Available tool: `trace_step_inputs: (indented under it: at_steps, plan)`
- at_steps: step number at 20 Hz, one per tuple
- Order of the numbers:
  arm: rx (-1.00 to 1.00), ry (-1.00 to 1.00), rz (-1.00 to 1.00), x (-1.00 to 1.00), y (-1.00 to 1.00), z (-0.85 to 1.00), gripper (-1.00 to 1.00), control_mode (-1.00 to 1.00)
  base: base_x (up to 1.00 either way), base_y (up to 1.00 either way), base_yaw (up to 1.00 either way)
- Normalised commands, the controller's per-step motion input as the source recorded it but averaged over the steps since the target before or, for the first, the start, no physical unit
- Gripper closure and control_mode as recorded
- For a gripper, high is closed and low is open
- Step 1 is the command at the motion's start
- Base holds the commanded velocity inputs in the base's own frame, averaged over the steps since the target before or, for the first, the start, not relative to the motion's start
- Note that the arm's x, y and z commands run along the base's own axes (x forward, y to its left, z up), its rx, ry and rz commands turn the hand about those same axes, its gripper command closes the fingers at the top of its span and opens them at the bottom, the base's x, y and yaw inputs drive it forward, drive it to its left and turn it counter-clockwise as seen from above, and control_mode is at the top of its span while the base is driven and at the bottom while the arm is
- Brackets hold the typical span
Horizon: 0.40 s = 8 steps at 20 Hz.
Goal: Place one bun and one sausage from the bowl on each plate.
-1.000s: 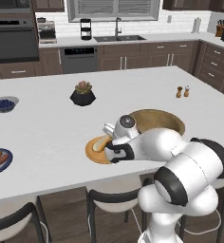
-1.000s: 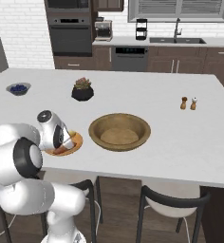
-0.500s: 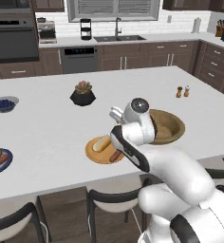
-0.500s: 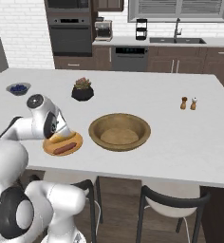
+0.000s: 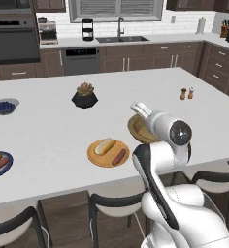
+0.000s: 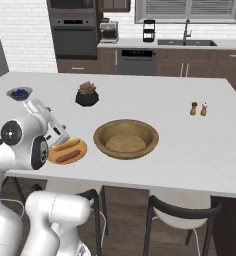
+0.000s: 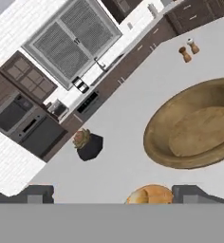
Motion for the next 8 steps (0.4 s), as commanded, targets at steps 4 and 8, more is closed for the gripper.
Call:
trace_step_inputs:
  at_steps: [4,8]
  plan:
    - [0.10,-0.53,0.01,-0.99,-0.66,0.98,-1.00,-1.00,0.00,0.00,0.00]
    - [0.21,-0.50,-0.06,-0.94,-1.00,0.49,-1.00,-1.00,0.00,0.00,0.00]
